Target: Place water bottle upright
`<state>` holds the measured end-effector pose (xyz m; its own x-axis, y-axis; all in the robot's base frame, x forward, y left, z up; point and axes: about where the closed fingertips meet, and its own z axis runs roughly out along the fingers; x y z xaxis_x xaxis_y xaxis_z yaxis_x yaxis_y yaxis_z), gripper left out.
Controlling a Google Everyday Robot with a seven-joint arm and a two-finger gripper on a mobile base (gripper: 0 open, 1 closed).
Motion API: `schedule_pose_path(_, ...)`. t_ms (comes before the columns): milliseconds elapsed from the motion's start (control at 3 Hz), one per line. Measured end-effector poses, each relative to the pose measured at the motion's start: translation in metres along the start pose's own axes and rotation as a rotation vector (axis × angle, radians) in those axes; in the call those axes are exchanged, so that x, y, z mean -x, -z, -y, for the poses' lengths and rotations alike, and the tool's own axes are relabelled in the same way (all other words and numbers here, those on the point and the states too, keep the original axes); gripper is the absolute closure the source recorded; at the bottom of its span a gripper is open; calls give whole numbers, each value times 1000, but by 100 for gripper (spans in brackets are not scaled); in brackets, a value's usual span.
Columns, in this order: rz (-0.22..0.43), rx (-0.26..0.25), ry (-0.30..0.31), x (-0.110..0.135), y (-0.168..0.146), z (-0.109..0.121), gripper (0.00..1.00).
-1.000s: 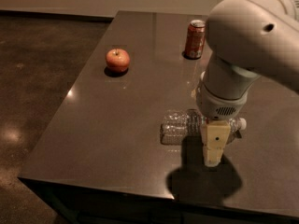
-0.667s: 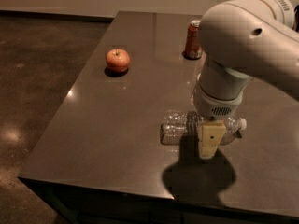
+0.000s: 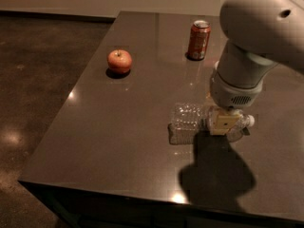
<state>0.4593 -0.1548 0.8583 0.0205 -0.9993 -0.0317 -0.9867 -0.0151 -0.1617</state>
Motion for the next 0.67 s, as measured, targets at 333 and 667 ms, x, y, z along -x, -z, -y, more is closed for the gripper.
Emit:
schedule_pose_path(333, 7, -53, 67, -12, 12, 17, 87)
schedule_pose_path(667, -28, -183, 209, -19, 30, 30, 100)
